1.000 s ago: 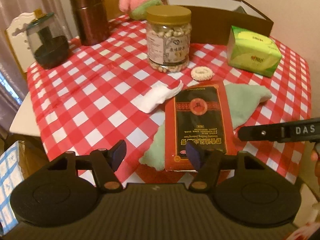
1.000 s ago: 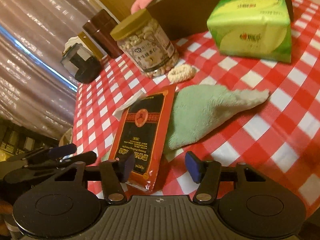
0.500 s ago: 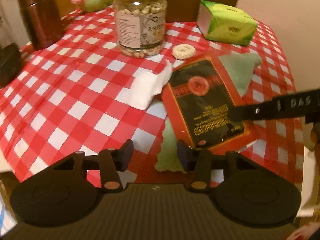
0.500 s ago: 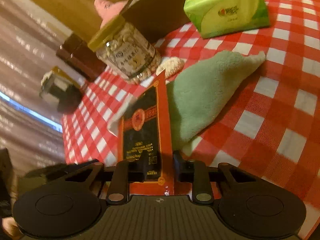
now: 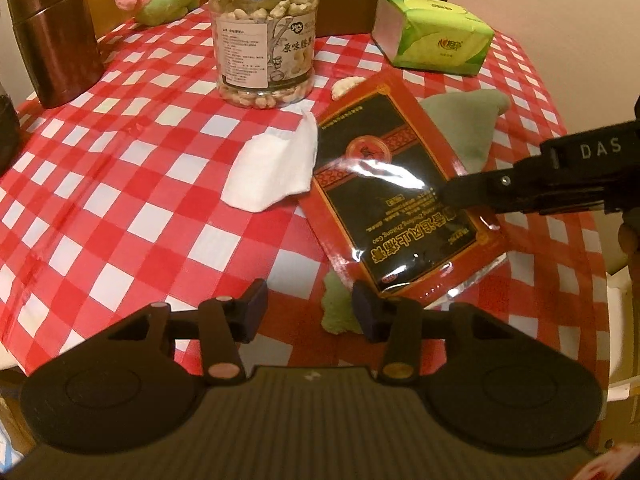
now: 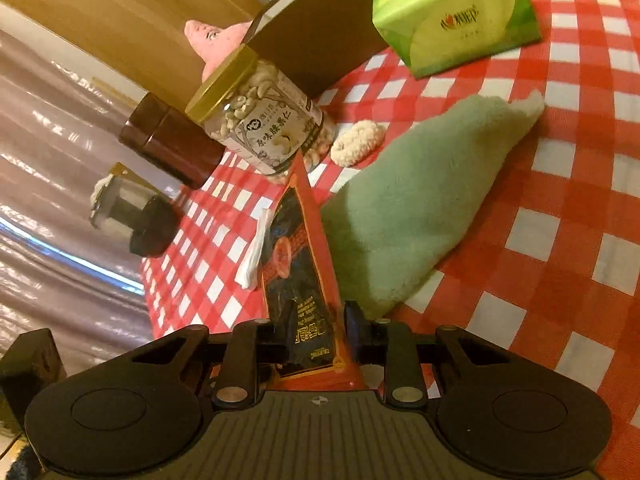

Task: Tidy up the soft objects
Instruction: 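Grasp the red-black packet with the right tool while the left tool grasps the white tissue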

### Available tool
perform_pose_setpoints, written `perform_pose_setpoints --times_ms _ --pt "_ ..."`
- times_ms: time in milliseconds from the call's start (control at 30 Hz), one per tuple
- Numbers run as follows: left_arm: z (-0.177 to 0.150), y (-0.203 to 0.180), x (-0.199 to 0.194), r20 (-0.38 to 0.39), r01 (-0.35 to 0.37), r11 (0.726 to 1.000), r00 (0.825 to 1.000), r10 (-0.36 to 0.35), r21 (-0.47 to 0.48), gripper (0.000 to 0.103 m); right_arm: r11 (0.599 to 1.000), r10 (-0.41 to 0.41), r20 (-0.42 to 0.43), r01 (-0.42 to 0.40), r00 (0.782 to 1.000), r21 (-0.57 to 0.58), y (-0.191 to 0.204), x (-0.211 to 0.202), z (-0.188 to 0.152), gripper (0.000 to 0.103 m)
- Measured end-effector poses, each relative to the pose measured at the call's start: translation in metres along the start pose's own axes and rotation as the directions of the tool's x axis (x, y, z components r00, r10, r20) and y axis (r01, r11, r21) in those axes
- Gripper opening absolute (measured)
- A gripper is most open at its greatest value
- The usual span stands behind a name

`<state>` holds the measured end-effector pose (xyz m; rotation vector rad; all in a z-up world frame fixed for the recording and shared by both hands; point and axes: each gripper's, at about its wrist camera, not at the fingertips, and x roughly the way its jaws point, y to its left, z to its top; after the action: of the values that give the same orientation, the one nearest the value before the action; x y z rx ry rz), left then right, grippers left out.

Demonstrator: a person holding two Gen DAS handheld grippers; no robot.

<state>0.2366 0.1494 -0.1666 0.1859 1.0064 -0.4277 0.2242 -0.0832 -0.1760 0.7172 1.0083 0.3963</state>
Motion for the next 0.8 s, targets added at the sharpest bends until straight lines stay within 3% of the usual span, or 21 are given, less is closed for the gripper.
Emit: perform_pose_setpoints --times_ms 167,233,367,600,800 --pt "0.001 -0.002 0.002 0.0 -0.012 1.0 1.0 0.012 0.003 0.045 0.993 0.092 -0.159 -0.102 0.983 -0.055 -0.008 0.004 0.001 0.027" --pt "0.002 -0.002 0.002 -0.004 -0.017 1.0 1.0 0.017 -0.006 0.045 0.991 0.083 -0.19 -0.101 0.978 -0.086 -0.008 0.012 -0.005 0.026" --pt "0.0 -0.003 0.001 -0.004 -0.036 0.999 0.999 0.036 -0.007 0.045 0.992 0.087 -0.102 -0.096 0.991 -0.087 -0.004 0.008 -0.007 0.009" --pt "0.0 0.0 -0.006 0.004 -0.078 0.997 0.997 0.078 0.005 0.044 0.991 0.044 0.012 -0.042 0.999 -0.124 0.008 -0.02 0.006 0.002" --pt "0.013 -0.001 -0.002 0.044 -0.142 0.986 0.989 0.139 0.092 0.051 0.975 -0.08 0.03 0.084 0.996 -0.206 0.024 -0.035 0.019 0.002"
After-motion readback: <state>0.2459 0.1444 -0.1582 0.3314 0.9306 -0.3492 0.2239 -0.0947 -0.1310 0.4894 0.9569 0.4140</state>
